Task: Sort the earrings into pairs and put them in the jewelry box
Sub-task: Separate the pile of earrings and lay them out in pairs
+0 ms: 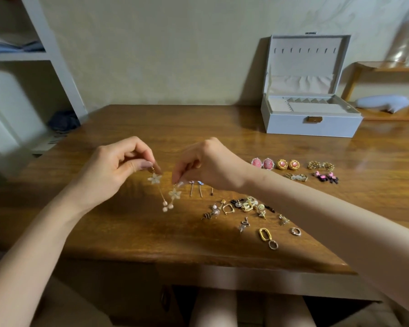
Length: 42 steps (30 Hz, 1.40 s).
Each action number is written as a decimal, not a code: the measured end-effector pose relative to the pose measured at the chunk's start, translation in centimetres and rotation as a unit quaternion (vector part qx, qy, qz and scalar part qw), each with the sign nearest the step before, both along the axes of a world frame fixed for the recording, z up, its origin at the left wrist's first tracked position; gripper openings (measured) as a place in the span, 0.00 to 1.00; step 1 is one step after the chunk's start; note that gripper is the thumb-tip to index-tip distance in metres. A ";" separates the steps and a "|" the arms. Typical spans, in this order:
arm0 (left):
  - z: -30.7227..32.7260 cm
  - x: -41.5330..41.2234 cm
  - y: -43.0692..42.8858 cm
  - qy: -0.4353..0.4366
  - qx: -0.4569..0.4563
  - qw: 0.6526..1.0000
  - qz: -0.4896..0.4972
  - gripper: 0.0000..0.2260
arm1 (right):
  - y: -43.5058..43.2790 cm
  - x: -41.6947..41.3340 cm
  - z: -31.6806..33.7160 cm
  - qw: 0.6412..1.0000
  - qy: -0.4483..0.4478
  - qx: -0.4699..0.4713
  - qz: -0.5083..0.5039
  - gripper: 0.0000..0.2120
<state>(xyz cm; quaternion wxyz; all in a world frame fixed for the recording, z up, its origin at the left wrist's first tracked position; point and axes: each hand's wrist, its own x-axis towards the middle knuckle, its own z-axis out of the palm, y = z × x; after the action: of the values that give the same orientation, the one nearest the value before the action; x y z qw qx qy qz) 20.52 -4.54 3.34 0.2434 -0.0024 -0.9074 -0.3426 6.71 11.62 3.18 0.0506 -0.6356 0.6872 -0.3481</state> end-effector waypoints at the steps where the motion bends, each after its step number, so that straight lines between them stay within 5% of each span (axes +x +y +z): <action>1: 0.1 0.2 0.0 -0.005 0.019 1.000 -0.006 0.05 | -0.2 0.1 0.1 1.000 -0.009 0.004 0.011 0.05; 9: -2.1 -0.6 -0.8 -0.138 0.101 0.984 -0.050 0.06 | -2.4 0.2 -1.2 0.998 0.013 0.064 0.018 0.05; 35: -4.7 -7.7 -3.2 -0.197 -0.008 0.978 0.071 0.11 | -6.4 -4.3 -2.8 0.990 0.070 0.091 -0.087 0.07; 42: -4.1 -6.9 -2.2 -0.116 -0.041 0.987 0.105 0.06 | -4.4 -4.7 -1.7 0.991 0.081 0.038 -0.096 0.07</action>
<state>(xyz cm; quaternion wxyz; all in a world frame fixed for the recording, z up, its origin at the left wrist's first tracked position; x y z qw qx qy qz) 13.62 -6.74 -0.72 0.1704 0.1226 -0.9381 -0.2757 2.04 7.26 1.47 -0.0155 -0.5901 0.7597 -0.2726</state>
